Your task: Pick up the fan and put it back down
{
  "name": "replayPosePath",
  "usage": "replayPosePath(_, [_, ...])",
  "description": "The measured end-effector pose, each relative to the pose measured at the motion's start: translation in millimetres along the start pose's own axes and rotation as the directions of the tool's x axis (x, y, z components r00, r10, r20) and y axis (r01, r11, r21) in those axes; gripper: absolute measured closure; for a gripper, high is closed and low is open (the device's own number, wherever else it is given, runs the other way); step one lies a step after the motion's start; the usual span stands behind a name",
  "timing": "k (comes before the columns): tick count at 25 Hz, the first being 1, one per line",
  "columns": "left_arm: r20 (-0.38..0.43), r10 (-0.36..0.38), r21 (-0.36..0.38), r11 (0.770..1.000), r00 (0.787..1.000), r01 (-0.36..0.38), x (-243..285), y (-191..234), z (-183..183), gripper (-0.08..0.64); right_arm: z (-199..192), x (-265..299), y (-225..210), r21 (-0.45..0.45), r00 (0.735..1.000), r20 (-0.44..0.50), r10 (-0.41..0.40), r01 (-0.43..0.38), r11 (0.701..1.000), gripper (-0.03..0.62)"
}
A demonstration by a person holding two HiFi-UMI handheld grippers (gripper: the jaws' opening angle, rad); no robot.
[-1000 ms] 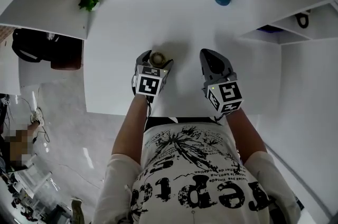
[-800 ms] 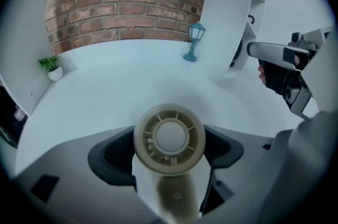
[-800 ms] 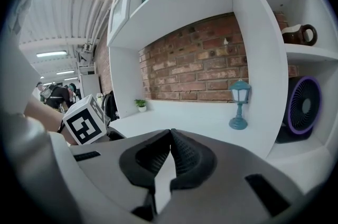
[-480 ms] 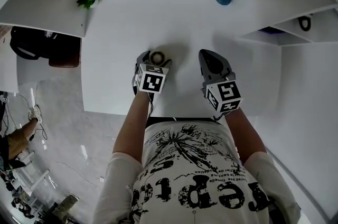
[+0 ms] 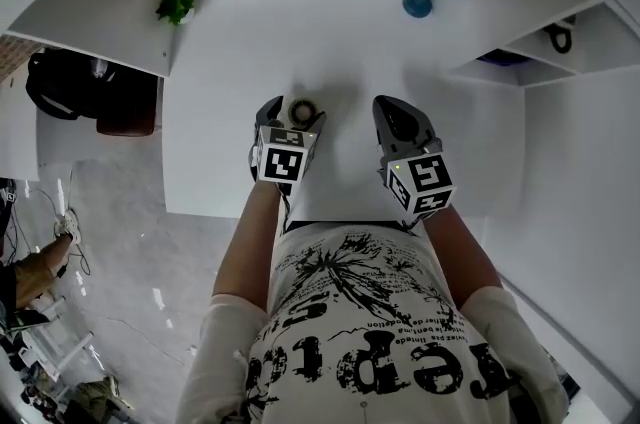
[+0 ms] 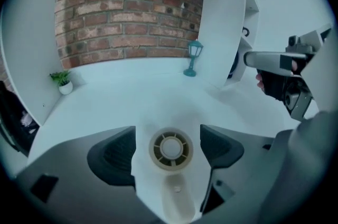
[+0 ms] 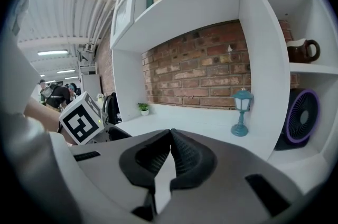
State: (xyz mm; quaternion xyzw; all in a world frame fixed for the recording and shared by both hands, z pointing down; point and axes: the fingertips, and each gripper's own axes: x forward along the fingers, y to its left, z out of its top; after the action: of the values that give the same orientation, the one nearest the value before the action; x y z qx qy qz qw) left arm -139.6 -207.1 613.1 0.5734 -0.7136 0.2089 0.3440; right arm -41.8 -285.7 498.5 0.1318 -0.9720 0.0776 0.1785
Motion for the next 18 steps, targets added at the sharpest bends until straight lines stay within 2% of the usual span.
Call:
replayPosePath(3, [0.079,-0.024,0.039,0.999,0.997,0.021,-29,0,27,0.175,16,-6,12,-0.020,1.000,0.022,-0.002,0.002,1.000,0.577])
replayPosePath(5, [0.159,-0.036,0.052,0.998,0.987,0.028,-50,1,50,0.184,30,-11,15,-0.033,0.999,0.049,-0.011,0.013,0.999,0.577])
replayPosePath(6, [0.201,-0.029,0.052,0.998,0.979,0.018,-62,3,61,0.226,38,-13,17,-0.035,0.998,0.064,-0.020,0.022,0.999,0.577])
replayPosePath(8, [0.276,0.010,0.043,0.999,0.961,-0.023,-90,11,79,0.388,50,-18,21,-0.034,0.995,0.090,-0.036,0.040,0.999,0.577])
replayPosePath(13, [0.402,0.051,0.028,0.997,0.914,-0.068,-154,27,105,0.468,81,-35,40,-0.052,0.987,0.152,-0.052,0.061,0.997,0.577])
replayPosePath(16, [0.467,0.035,0.039,0.997,0.884,-0.060,-184,29,117,0.537,96,-43,46,-0.068,0.979,0.193,-0.066,0.081,0.994,0.577])
replayPosePath(18, [0.519,0.003,0.064,0.997,0.855,-0.042,-204,27,125,0.546,106,-48,52,-0.075,0.973,0.220,-0.067,0.086,0.993,0.577])
